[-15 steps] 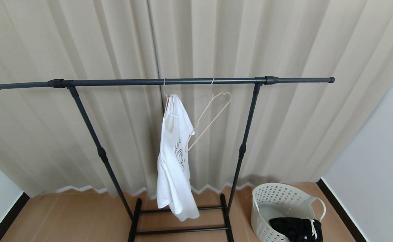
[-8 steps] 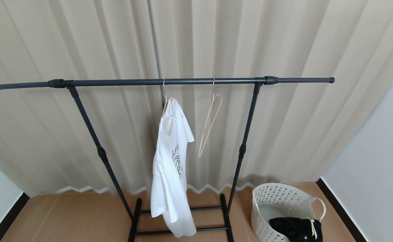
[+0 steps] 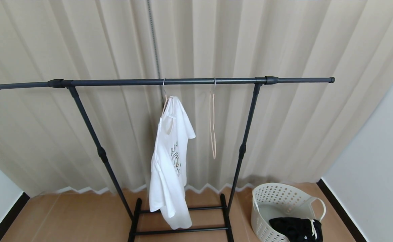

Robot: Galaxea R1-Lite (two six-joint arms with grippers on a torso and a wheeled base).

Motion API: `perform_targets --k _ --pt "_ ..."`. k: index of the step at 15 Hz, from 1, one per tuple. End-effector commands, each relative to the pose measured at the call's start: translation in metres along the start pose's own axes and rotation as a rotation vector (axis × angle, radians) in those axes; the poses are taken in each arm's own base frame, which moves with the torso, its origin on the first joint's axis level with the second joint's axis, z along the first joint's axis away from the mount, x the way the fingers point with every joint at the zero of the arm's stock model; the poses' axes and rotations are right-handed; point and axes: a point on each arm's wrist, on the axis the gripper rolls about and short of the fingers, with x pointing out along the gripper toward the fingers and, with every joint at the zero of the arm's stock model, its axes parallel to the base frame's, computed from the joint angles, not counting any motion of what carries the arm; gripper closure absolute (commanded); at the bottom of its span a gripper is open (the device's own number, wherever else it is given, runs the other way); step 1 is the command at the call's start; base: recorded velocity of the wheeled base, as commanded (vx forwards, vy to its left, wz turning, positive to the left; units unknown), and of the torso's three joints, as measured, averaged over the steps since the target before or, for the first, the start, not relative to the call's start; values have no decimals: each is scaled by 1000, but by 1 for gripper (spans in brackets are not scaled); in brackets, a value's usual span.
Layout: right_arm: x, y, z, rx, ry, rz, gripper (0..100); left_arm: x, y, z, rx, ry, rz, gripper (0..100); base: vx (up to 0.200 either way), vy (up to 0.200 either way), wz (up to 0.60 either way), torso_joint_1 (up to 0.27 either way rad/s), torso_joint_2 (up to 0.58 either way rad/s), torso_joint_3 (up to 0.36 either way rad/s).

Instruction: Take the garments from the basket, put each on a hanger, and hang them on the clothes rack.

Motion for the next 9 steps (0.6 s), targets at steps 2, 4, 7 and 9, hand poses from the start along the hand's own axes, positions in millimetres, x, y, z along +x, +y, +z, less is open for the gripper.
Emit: perform_targets --k 2,4,7,9 --pt "0 0 0 -1 -1 1 0 -2 1 0 -70 -29 64 0 0 0 0 0 0 0" --pt "0 0 0 7 -2 1 0 -2 1 0 -111 -34 65 0 0 0 0 0 0 0" --pt "0 0 0 8 -2 1 0 -2 1 0 -103 -32 67 0 0 0 0 0 0 0" --pt "0 0 0 10 -2 1 0 -2 1 0 -86 -31 64 0 0 0 0 0 0 0"
